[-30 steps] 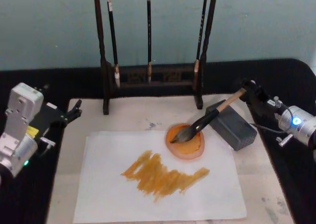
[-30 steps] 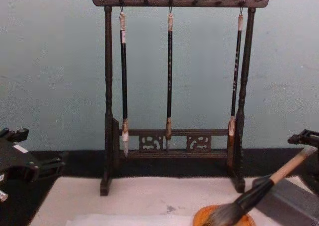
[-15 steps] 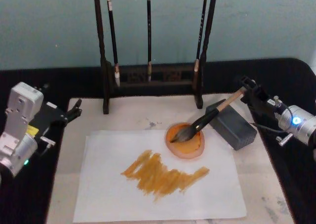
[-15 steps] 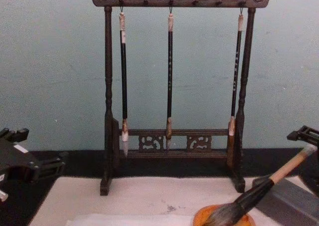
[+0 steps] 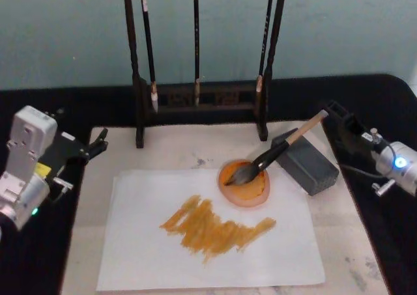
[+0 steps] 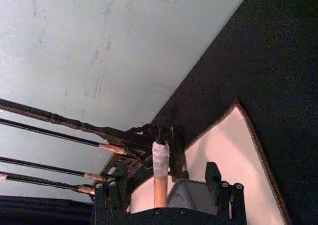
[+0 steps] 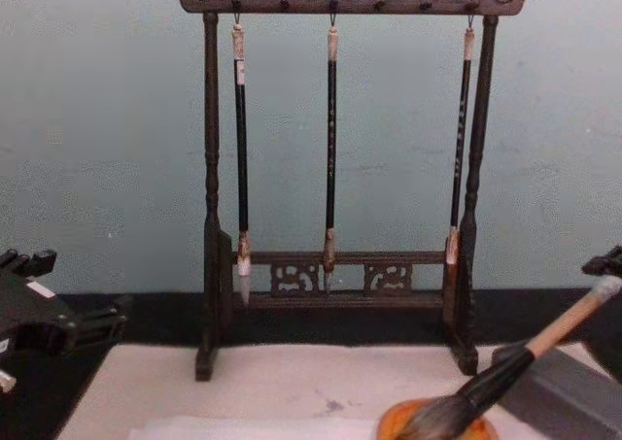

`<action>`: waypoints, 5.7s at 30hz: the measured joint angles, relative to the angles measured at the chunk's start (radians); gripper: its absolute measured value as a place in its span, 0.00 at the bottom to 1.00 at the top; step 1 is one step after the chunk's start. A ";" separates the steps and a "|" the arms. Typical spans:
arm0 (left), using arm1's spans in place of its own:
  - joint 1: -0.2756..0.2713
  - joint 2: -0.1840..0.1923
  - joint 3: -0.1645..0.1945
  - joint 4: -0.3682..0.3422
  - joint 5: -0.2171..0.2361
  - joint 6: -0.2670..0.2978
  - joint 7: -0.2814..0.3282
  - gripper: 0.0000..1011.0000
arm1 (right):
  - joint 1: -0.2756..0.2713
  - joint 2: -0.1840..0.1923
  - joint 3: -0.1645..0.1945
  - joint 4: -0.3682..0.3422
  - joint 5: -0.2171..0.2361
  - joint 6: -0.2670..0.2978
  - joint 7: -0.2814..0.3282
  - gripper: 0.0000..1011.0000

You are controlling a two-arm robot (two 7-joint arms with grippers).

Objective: Pick up the brush from the inkstone, write on the paper, then place the brush back to its original position.

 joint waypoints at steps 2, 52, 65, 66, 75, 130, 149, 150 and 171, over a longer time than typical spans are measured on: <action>0.000 0.000 0.000 0.000 0.000 0.000 0.000 1.00 | -0.027 0.018 0.006 -0.038 0.003 -0.019 -0.012 0.99; 0.000 0.000 0.000 0.000 0.000 0.000 0.000 1.00 | -0.161 0.056 -0.198 -0.209 -1.041 -0.627 -0.181 0.99; 0.000 0.000 0.000 0.000 0.000 0.000 0.000 1.00 | -0.181 0.053 -0.187 -0.229 -1.056 -0.572 -0.160 0.99; 0.000 0.000 0.000 0.000 0.000 0.000 0.000 1.00 | -0.182 0.052 -0.186 -0.229 -1.062 -0.569 -0.159 0.99; 0.000 0.000 0.000 0.000 0.000 0.000 0.000 1.00 | -0.184 0.049 -0.181 -0.226 -1.075 -0.558 -0.150 0.99; 0.000 0.000 0.000 0.000 0.000 0.000 0.000 1.00 | -0.184 0.050 -0.182 -0.226 -1.069 -0.561 -0.152 0.99; 0.000 0.000 0.000 0.000 0.000 0.000 0.000 1.00 | -0.184 0.050 -0.182 -0.226 -1.069 -0.561 -0.152 0.99; 0.000 0.000 0.000 0.000 0.000 0.000 0.000 1.00 | -0.184 0.050 -0.182 -0.226 -1.069 -0.561 -0.152 0.99; 0.000 0.000 0.000 0.000 0.000 0.000 0.000 1.00 | -0.184 0.050 -0.182 -0.226 -1.069 -0.561 -0.152 0.99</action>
